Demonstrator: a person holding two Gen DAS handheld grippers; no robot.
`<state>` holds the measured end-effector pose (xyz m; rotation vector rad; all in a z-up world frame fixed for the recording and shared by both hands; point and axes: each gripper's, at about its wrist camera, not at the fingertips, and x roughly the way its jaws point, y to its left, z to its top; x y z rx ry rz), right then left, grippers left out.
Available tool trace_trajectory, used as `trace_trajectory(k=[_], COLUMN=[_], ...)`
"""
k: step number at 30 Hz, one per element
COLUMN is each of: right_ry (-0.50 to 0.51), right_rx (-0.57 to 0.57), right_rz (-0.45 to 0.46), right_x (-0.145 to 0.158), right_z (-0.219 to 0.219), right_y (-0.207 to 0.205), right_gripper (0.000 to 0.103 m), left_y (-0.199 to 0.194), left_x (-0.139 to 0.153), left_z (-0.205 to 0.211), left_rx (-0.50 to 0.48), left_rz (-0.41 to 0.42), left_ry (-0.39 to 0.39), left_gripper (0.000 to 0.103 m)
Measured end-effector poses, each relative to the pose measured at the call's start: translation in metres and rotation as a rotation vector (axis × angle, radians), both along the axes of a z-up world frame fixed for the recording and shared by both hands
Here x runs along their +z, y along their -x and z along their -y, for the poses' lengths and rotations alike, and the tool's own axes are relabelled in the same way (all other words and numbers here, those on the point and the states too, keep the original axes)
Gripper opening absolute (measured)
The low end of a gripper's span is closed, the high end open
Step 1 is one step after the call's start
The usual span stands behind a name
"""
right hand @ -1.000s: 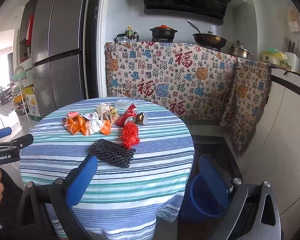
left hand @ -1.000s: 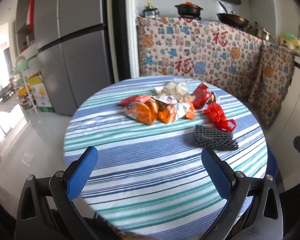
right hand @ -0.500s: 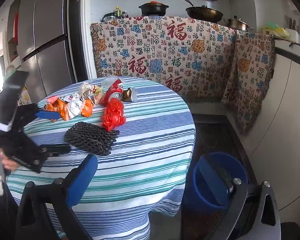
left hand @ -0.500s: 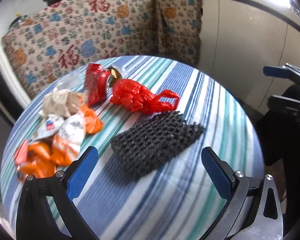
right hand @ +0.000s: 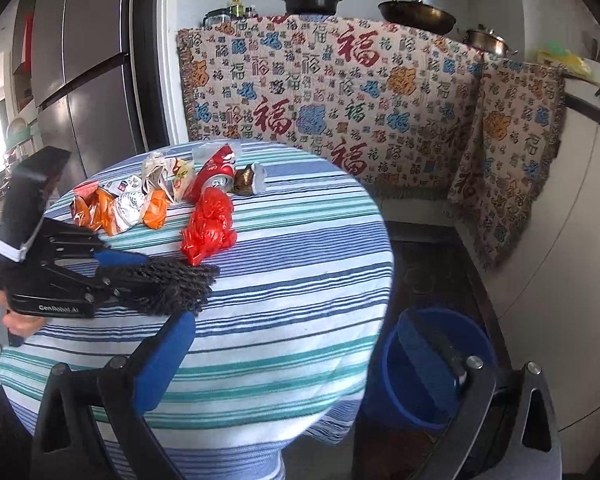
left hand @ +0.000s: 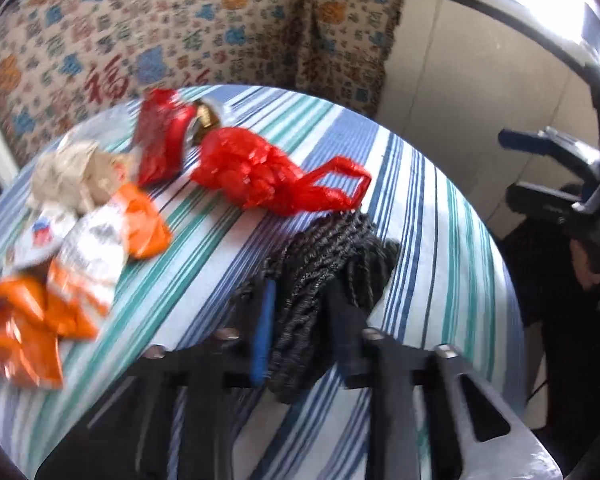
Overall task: Collect trash
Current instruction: 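Grasp the black foam net with the left tool while the right tool grasps the red plastic bag, then lift the black foam net with the left tool while the right tool lifts the red bag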
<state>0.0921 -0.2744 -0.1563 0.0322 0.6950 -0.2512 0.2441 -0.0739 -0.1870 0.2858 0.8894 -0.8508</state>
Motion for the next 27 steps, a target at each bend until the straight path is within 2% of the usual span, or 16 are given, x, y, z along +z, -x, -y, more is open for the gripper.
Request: trace_trajectory(k=[2,3,6,10,11,13,14,15,16,18,22,24,27], right_ry=[-0.029,-0.039,-0.081,-0.151,-0.171,-0.223,-0.276,-0.305,-0.336,-0.350,-0.225,-0.184,-0.100], right_rx=[0.036,0.053,0.119,0.192,0.203,0.209,0.194,0.185,0.177,0.156,0.148,0.139,0.089], right_rz=[-0.028,-0.043,-0.076,-0.102,-0.105,-0.120,-0.119,-0.119,-0.121,-0.148,-0.216,-0.240,-0.261], right_x=[-0.004,-0.007,-0.015,-0.026,-0.028,-0.034,-0.037,-0.040,-0.043,-0.051,-0.053,-0.052,-0.048], right_z=[-0.001,-0.002,-0.010,-0.023,-0.026,-0.028,-0.027,-0.025,-0.024,-0.025,-0.023,-0.007,0.019], right_y=[-0.016,-0.025,-0.058,-0.116,-0.129,-0.152,-0.165,-0.172,-0.179,-0.194,-0.193,-0.182,-0.164], right_gripper=[0.103,0.103,0.103,0.103,0.103,0.103,0.103,0.103,0.103,0.103,0.100,0.100,0.100], left_y=[0.009,0.016,0.034,0.049,0.052,0.053,0.052,0.053,0.055,0.057,0.052,0.050,0.050], left_x=[0.005,0.007,0.016,0.020,0.017,0.008,0.005,0.004,0.005,0.007,0.002,-0.001,-0.006], left_z=[-0.021,-0.032,-0.069,-0.120,-0.124,-0.127,-0.125,-0.119,-0.113,-0.108,-0.116,-0.115,-0.106], left_rx=[0.072,0.122,0.318,0.632,0.657,0.652,0.648,0.633,0.608,0.597,0.629,0.634,0.635], left_rz=[-0.035,-0.024,0.000,0.038,0.042,0.009,0.006,0.025,0.047,0.077,0.071,0.067,0.094], left_ry=[0.031,0.023,0.016,0.023,0.024,0.034,0.030,0.025,0.005,-0.036,-0.045,-0.055,-0.122], left_gripper=[0.010,0.011,0.011,0.012,0.015,0.033,0.048,0.058,0.064,0.086,0.087,0.089,0.092])
